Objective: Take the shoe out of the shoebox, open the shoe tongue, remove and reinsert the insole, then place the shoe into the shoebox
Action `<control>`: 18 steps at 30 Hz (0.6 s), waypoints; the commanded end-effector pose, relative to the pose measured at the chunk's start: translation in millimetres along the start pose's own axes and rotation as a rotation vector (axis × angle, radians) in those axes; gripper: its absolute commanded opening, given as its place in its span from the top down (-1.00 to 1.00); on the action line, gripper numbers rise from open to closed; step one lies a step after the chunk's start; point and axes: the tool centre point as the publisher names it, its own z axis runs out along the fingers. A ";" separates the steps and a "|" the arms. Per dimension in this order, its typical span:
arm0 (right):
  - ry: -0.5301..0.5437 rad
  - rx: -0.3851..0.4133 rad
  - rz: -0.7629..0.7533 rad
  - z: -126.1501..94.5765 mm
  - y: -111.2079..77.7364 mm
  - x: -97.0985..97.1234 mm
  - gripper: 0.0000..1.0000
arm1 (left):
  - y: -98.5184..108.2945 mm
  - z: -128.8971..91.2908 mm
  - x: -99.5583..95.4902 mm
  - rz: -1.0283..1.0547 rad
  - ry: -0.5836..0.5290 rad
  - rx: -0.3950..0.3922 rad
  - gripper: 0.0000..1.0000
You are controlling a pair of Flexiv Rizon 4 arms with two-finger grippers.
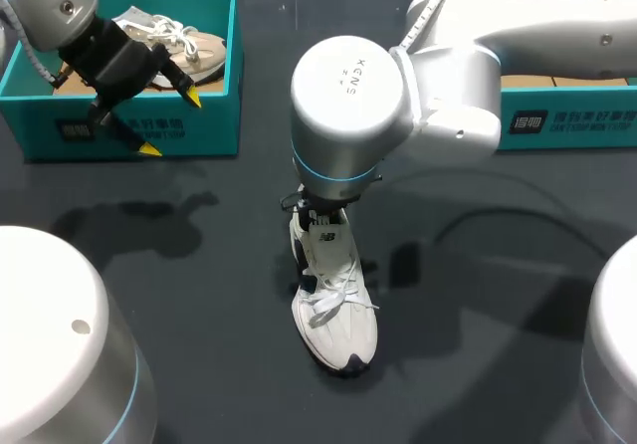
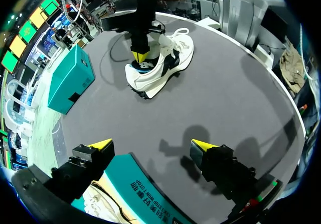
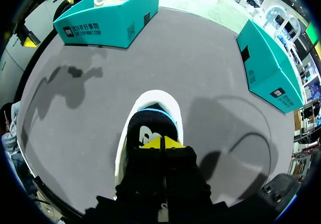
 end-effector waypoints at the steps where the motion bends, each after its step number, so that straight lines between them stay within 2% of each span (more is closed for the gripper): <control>1: -0.008 0.012 0.000 21.7 1.4 9.6 1.00 | 3.9 0.6 -6.3 0.001 0.011 0.005 -1.00; 5: -0.008 0.030 0.005 31.8 -0.7 10.8 1.00 | 7.0 1.7 -5.1 -0.004 0.017 0.006 -1.00; 13: -0.023 0.056 0.007 37.7 -6.4 11.8 1.00 | 7.0 1.7 -5.1 -0.004 0.017 0.006 -1.00; 18: -0.047 -0.009 -0.005 19.5 -0.5 12.0 1.00 | 7.0 1.7 -5.1 -0.004 0.017 0.006 -1.00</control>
